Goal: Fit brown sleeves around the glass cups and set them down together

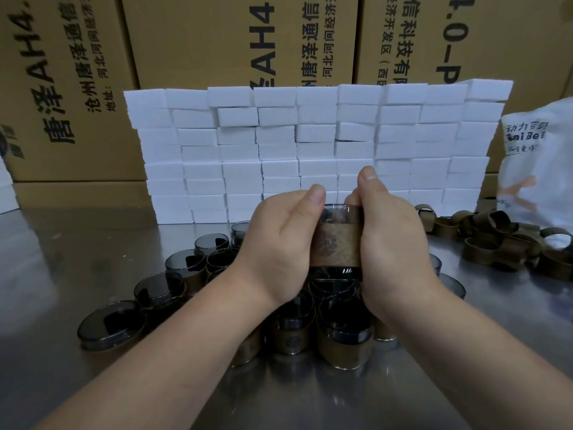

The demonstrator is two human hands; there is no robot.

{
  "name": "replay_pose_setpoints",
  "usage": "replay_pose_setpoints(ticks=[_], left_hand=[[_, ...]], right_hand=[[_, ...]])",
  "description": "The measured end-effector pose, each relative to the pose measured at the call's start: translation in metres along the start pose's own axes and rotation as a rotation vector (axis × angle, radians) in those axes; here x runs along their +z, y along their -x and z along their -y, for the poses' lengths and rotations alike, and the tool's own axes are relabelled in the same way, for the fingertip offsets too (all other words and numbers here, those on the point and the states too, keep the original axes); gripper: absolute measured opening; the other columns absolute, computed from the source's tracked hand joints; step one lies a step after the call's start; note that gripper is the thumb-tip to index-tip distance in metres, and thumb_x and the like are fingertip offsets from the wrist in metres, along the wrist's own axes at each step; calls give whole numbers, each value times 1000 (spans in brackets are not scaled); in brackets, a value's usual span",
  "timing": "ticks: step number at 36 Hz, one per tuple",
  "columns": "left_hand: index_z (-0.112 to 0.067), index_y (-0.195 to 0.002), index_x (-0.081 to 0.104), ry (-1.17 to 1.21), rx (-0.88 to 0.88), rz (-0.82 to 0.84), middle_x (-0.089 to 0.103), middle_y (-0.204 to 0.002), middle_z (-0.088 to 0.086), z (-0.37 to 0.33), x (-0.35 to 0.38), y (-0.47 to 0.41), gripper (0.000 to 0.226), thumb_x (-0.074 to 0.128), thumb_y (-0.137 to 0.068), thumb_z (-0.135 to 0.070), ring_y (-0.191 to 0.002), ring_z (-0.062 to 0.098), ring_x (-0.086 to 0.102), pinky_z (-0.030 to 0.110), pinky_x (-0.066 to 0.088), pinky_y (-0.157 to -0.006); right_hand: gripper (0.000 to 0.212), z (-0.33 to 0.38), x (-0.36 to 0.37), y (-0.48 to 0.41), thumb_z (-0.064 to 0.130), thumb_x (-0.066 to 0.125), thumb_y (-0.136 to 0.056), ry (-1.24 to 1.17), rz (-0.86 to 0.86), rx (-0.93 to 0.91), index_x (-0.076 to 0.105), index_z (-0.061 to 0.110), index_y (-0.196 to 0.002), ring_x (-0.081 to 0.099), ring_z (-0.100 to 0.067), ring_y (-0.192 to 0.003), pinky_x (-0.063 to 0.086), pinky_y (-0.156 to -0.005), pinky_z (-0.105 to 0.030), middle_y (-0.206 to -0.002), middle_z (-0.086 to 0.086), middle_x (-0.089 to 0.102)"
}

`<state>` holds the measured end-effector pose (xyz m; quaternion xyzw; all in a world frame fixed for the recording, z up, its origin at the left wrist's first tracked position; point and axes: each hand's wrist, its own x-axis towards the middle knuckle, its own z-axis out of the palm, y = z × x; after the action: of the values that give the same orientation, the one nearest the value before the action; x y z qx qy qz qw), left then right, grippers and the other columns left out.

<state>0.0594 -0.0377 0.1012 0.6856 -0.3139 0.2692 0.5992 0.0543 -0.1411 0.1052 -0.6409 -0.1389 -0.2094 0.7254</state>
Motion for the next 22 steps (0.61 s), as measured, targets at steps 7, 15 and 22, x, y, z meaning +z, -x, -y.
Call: replay_pose_setpoints(ticks=[7,15,22], left_hand=[[-19,-48,36,-3,-14,11,28,-46,-14,2,-1,0,42,37,-88,-32,-46,5,25,21,22,-46],[-21,-46,32,16,-28,22,28,-46,-14,2,-2,0,45,37,-90,-32,-45,6,26,20,22,-45],[-19,-52,26,38,-55,-15,27,-49,-9,1,0,0,42,38,-88,-37,-48,10,26,25,21,-46]], right_hand=[[42,0,0,-1,52,38,-78,15,23,-2,45,22,-48,35,-13,-46,29,-40,-19,-49,2,37],[48,-1,-1,1,47,39,-87,15,26,-30,46,20,-48,36,-11,-46,30,-39,-16,-52,-1,39],[45,1,-1,-1,50,40,-81,-3,26,-14,47,23,-47,37,-13,-48,31,-43,-19,-51,1,40]])
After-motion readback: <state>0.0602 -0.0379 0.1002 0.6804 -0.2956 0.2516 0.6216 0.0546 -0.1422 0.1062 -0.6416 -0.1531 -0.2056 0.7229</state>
